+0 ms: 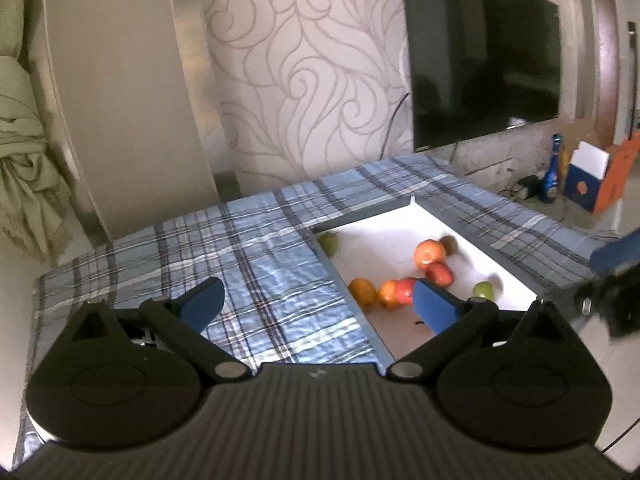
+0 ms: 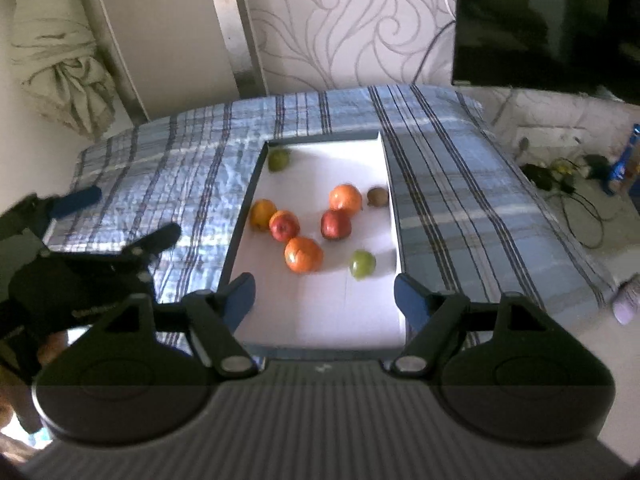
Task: Organize fruits
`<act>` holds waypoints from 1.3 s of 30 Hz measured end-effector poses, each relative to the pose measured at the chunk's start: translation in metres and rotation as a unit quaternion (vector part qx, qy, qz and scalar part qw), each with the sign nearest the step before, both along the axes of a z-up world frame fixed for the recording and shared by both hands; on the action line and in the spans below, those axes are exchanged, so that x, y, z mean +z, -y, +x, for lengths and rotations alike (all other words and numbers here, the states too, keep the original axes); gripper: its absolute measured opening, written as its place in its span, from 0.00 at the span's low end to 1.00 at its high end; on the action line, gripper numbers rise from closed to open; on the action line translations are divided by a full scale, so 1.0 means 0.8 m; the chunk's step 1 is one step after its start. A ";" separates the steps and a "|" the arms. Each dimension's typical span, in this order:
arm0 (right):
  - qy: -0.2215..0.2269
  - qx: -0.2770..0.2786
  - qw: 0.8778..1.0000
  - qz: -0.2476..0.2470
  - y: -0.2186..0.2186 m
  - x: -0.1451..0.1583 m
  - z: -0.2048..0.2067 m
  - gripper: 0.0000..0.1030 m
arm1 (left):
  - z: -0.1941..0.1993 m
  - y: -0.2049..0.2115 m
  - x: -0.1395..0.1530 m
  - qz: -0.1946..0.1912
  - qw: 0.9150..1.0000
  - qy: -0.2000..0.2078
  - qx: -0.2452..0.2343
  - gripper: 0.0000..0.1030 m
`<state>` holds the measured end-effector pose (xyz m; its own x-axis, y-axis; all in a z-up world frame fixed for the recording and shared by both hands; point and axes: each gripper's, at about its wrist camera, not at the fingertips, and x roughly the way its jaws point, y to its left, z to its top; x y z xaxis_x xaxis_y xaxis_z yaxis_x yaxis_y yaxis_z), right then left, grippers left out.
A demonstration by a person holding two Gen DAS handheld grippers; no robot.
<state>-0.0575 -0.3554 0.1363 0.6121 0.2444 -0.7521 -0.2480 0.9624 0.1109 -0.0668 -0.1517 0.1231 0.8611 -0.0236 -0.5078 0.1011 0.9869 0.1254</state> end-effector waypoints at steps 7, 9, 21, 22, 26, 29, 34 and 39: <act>-0.033 -0.033 0.998 -0.031 0.003 -0.007 -0.039 0.76 | -0.017 -0.001 0.009 -0.028 1.000 -0.005 -0.006 0.99; -0.039 -0.045 0.998 -0.029 0.013 -0.011 -0.042 0.76 | -0.021 0.005 0.014 -0.024 1.000 -0.001 -0.003 0.99; -0.020 0.007 0.999 -0.048 0.049 -0.041 -0.016 0.76 | -0.024 0.104 0.021 -0.030 0.999 -0.017 0.027 0.99; -0.017 0.012 0.999 -0.046 0.055 -0.041 -0.015 0.76 | -0.025 0.113 0.021 -0.025 0.999 -0.014 0.030 0.99; -0.012 0.025 0.999 -0.036 0.077 -0.042 -0.009 0.76 | -0.027 0.140 0.020 -0.011 0.998 -0.001 0.054 0.99; -0.005 0.043 0.998 -0.037 0.087 -0.039 -0.008 0.76 | -0.028 0.153 0.019 -0.009 0.998 0.007 0.063 0.99; 0.010 0.057 0.998 -0.037 0.101 -0.034 -0.005 0.76 | -0.031 0.170 0.012 -0.011 0.997 0.007 0.071 0.99; 0.011 0.077 0.996 -0.038 0.102 -0.033 -0.003 0.76 | -0.029 0.170 0.007 -0.023 0.996 -0.009 0.086 0.99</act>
<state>-0.0597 -0.4369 0.1097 0.5880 0.2787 -0.7593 -0.3942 0.9185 0.0319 -0.0896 -0.2877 0.1289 0.8451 0.0997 -0.5252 -0.0686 0.9946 0.0784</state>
